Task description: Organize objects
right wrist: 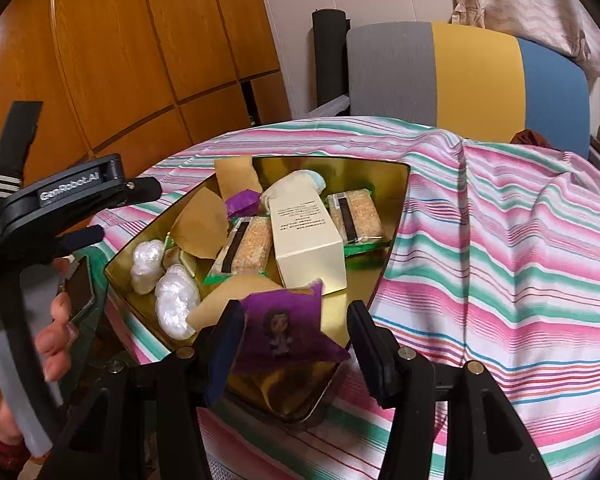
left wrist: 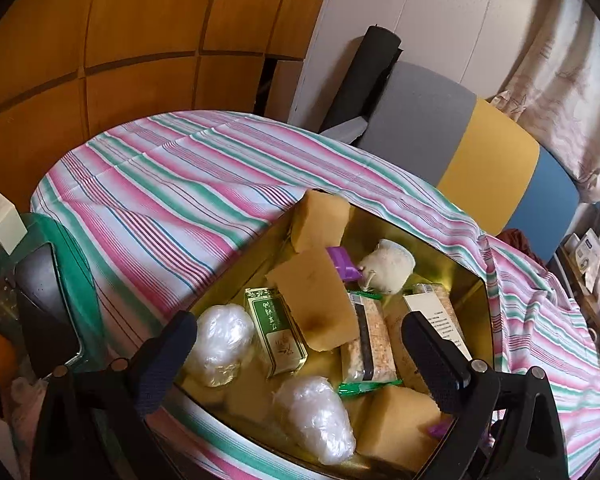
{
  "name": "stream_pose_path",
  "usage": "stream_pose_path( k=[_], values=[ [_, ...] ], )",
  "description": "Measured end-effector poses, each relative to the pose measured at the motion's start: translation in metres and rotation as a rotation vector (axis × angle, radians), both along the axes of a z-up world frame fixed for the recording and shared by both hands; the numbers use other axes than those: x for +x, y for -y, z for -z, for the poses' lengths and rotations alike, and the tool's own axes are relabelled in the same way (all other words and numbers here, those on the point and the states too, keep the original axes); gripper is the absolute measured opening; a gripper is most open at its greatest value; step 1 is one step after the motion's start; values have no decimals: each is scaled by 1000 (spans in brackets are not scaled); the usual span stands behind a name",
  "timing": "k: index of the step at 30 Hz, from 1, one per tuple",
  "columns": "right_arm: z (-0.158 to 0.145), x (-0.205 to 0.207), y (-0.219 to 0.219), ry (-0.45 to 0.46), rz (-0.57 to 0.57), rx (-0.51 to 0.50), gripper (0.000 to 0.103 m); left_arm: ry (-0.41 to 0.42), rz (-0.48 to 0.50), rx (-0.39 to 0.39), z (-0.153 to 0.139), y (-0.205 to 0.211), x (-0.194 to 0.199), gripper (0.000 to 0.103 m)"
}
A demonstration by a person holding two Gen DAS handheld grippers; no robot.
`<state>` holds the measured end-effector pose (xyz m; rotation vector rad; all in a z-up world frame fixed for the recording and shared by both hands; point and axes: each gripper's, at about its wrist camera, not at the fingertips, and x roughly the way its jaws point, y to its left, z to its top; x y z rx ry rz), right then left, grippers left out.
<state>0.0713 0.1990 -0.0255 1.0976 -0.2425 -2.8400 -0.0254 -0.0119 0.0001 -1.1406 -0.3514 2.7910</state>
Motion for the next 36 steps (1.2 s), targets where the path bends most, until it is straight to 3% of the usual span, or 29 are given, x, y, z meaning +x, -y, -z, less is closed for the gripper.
stream_pose_path(
  k=[15,19,23,28,31,33,36],
  values=[
    [-4,5,-7,-3,72,71,58,23,-37,-160,-8,-8,17,103],
    [-4,-6,-4,-23,79,143,67,-3,-56,-200,-11,-9,24,103],
    [-9,-34,2,-16,82,246,66,12,-36,-200,-11,-12,27,103],
    [-37,-20,-3,-111,105,203,67,20,-38,-179,-12,-10,29,103],
    [-40,-14,-6,-101,135,186,69,29,-63,-148,-10,-7,30,103],
    [-39,-14,-7,-79,145,166,76,40,-72,-130,-10,-7,31,103],
    [-38,-13,-6,-55,147,152,76,67,-73,-108,-11,-5,31,103]
  ],
)
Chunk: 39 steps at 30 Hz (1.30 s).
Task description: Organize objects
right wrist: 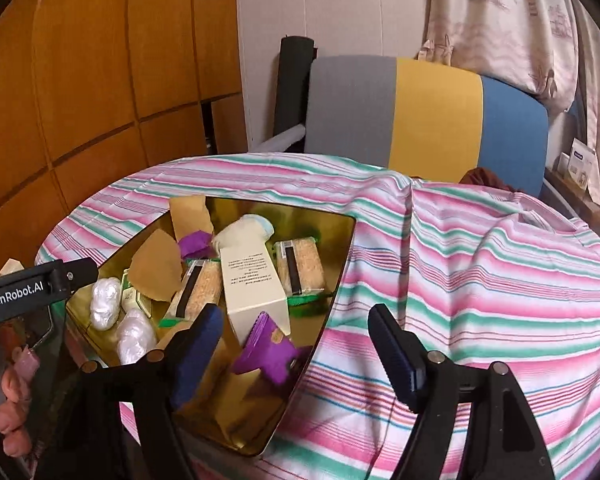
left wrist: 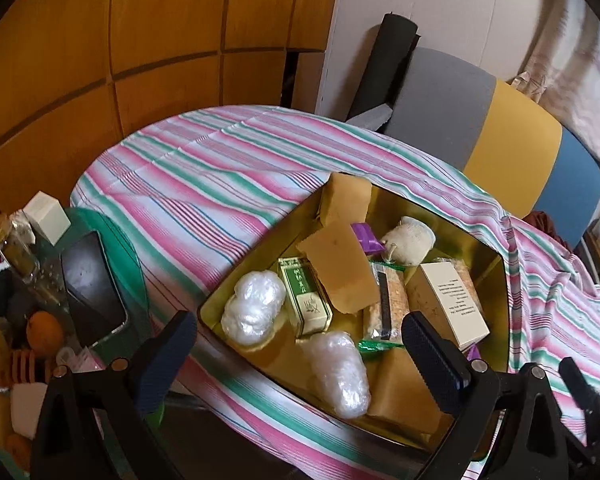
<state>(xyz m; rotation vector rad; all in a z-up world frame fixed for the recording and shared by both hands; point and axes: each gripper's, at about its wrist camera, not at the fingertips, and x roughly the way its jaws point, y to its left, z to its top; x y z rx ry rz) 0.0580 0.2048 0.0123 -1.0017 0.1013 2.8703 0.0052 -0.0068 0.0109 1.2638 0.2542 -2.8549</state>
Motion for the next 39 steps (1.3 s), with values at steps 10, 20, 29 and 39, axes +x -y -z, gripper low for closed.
stream_pose_path(
  k=[10,20,29,39],
  values=[
    [-8,-3,16,62,62,21,77,13,-12,-128,-5,-3,8,103],
    [3,-9,6,151,197,28,77,85,56,-201,6,-13,14,103],
    [1,-8,13,142,194,49,77,90,85,-201,4,-17,18,103],
    [2,-8,10,141,214,49,77,125,93,-215,11,-19,16,103]
  ],
)
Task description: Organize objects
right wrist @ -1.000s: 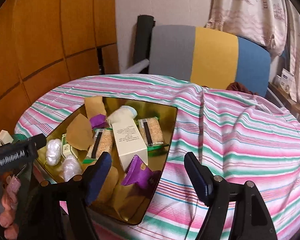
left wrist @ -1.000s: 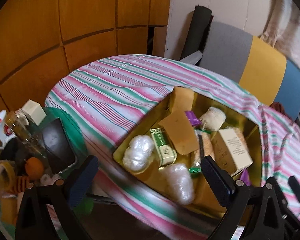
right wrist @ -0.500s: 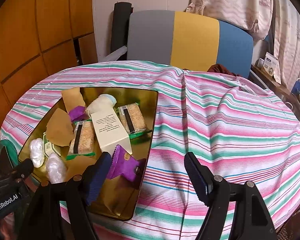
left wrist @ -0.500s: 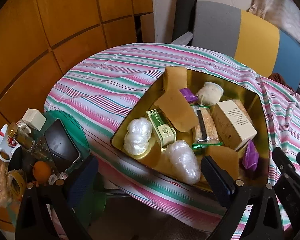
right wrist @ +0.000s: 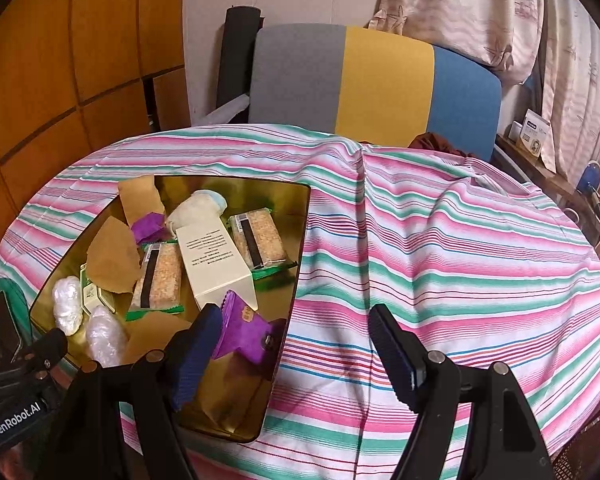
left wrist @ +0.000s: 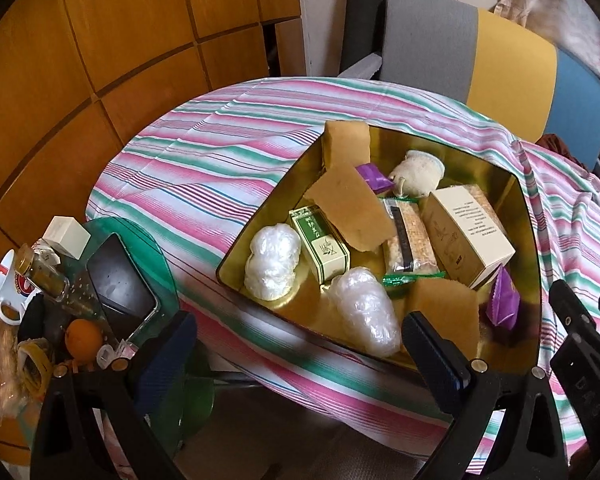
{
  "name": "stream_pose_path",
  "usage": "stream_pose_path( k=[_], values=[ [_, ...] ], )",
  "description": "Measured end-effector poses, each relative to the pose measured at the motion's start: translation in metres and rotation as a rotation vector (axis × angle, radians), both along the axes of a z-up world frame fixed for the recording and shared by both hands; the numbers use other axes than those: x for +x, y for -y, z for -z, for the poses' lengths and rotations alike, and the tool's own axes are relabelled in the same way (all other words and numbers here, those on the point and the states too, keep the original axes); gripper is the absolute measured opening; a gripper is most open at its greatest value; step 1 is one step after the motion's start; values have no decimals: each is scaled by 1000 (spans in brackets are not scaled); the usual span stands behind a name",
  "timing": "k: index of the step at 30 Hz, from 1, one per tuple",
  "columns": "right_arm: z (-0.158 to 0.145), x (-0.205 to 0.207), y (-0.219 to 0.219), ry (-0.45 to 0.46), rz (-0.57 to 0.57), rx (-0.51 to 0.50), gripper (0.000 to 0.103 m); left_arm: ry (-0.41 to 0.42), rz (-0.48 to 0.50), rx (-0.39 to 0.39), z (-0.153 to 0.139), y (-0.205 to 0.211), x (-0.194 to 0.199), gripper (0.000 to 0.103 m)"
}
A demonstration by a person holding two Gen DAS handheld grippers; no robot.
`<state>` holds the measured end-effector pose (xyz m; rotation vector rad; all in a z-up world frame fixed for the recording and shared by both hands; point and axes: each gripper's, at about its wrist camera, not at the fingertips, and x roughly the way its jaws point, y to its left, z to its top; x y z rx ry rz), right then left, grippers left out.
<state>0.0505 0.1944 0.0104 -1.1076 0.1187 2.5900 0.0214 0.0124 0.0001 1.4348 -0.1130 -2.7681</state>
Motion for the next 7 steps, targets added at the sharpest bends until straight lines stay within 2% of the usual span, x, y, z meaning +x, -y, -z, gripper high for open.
stream_pose_path(
  k=[7],
  values=[
    [2,0,2,6,-7,3,77,18,-11,-14,6,1,-1,103]
  ],
)
